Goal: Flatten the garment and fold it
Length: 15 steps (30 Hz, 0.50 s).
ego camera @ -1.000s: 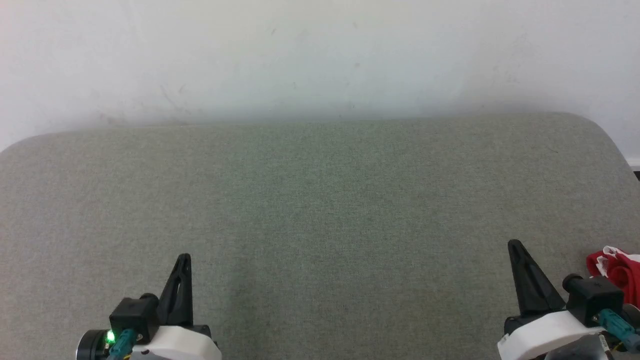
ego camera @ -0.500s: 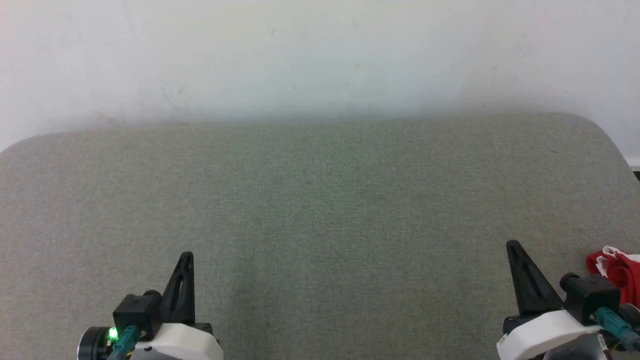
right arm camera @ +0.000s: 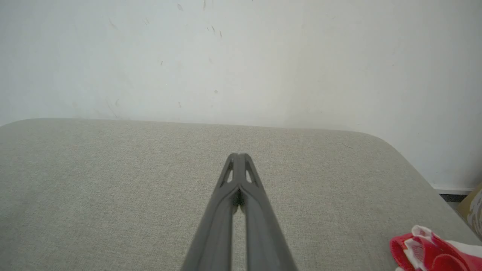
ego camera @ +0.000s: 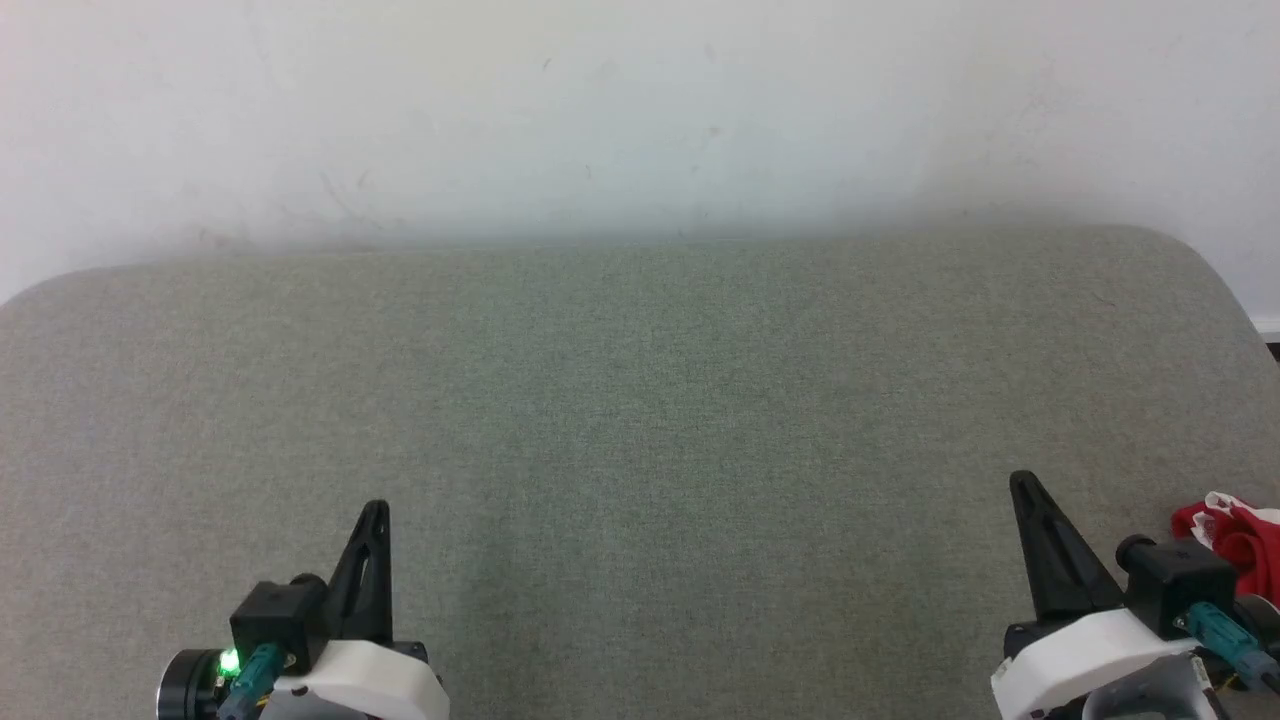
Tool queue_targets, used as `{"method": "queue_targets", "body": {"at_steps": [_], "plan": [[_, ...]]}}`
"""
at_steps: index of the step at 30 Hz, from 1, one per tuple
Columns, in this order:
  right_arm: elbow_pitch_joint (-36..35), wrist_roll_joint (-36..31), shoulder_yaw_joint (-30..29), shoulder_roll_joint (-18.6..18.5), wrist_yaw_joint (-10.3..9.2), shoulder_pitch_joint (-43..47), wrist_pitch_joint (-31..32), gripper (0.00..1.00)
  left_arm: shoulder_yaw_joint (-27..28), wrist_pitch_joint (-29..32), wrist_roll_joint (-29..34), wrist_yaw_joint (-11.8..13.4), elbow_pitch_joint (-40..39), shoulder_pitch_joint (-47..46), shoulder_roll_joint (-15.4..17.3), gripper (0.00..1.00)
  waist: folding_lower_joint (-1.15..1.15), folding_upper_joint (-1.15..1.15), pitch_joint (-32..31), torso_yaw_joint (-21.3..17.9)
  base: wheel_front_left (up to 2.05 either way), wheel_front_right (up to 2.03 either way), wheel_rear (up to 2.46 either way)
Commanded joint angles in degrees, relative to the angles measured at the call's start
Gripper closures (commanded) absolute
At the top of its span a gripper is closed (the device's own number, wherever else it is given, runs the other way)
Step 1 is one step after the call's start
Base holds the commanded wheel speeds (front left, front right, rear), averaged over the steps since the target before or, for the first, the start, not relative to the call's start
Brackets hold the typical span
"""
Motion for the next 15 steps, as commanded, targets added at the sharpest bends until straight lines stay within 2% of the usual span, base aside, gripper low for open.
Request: {"method": "queue_targets", "body": {"at_steps": [1, 15], "plan": [[0.08, -0.60, 0.20, 0.12, -0.01, -0.74, 0.10, 1.00, 0.48, 0.48, 0.84, -0.60, -0.43, -0.76, -0.45, 1.00, 0.00, -0.01, 0.00, 0.00, 0.00, 0.00, 0.00], [0.19, -1.29, 0.36, 0.16, -0.02, -1.44, 0.73, 1.00, 1.62, 2.12, 2.75, -1.37, -1.13, -1.09, -1.65, 1.00, 0.00, -0.01, -0.03, -0.02, 0.00, 0.00, 0.00]]}}
